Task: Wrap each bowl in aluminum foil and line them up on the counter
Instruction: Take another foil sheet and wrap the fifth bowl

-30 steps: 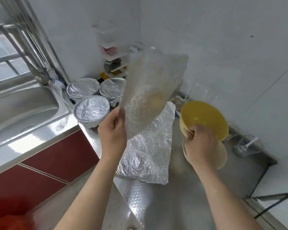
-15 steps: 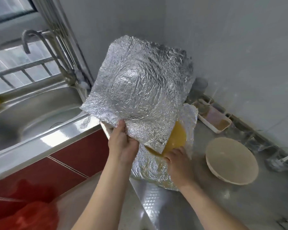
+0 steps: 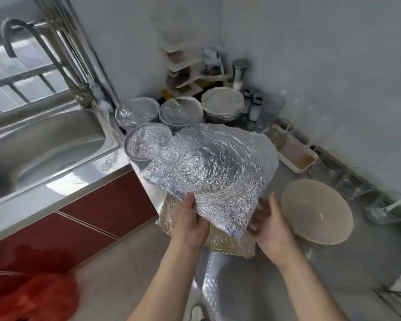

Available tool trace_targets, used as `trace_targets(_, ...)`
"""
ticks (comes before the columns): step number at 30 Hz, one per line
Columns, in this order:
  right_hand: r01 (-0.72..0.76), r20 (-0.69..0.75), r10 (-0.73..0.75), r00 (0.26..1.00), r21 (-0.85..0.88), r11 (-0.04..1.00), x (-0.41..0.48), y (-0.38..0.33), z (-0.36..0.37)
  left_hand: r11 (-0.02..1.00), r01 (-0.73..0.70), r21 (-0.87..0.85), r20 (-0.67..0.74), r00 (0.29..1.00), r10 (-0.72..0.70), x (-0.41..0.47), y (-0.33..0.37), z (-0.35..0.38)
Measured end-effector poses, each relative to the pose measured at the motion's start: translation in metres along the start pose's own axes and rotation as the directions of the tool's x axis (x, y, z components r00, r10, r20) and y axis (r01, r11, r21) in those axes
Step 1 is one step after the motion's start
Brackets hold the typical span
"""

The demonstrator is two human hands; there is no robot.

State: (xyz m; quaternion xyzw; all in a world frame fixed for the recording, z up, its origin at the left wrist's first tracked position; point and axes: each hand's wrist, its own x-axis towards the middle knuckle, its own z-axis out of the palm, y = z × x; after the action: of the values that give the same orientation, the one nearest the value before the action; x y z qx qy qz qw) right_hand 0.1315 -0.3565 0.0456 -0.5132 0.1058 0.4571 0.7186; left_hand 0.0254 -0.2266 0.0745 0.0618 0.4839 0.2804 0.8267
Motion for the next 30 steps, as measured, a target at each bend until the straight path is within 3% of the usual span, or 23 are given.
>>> trace_targets(3,0.104,0.002,-0.104,0.995,-0.115,0.988,-0.001,0.001,-0.003,0.989,-0.023,0.144,0.024,1.0,0.02,0.003,0.0,-0.007)
trace_targets(5,0.118,-0.008,-0.12,0.993,-0.134,0.984,-0.002,-0.001,-0.001,0.955,-0.132,0.265,0.069,0.991,0.117,0.003,0.007,-0.004)
trace_targets(8,0.093,0.037,-0.091,0.995,-0.06,0.994,-0.003,-0.007,0.008,0.884,-0.308,0.353,0.221,0.945,0.241,-0.013,0.026,0.019)
trace_targets(11,0.083,0.057,-0.087,0.995,0.075,0.994,-0.001,-0.016,0.017,0.828,-0.375,0.416,0.305,0.916,0.262,-0.025,0.036,0.035)
trace_targets(13,0.154,0.01,-0.155,0.988,0.024,0.988,0.003,-0.024,0.019,0.812,-0.363,0.456,0.259,0.928,0.27,-0.022,0.041,0.029)
trace_targets(16,0.263,-0.045,-0.29,0.956,-0.31,0.914,0.015,-0.034,0.009,0.827,-0.342,0.447,0.098,0.937,0.335,-0.003,0.053,0.006)
trace_targets(19,0.23,-0.056,-0.318,0.947,-0.574,0.786,0.027,-0.035,-0.007,0.759,-0.351,0.549,-0.049,0.892,0.448,0.02,0.063,-0.024)
trace_targets(24,0.17,-0.138,-0.328,0.935,-0.636,0.752,0.042,-0.024,-0.013,0.733,-0.24,0.636,-0.13,0.903,0.409,0.046,0.059,-0.066)
trace_targets(27,0.167,-0.178,-0.368,0.913,-0.66,0.733,0.049,-0.016,-0.014,0.753,-0.186,0.631,-0.108,0.94,0.323,0.05,0.053,-0.08)
trace_targets(30,0.172,-0.168,-0.43,0.887,-0.745,0.644,0.055,-0.017,-0.015,0.721,-0.204,0.662,-0.058,0.946,0.32,0.052,0.053,-0.091)
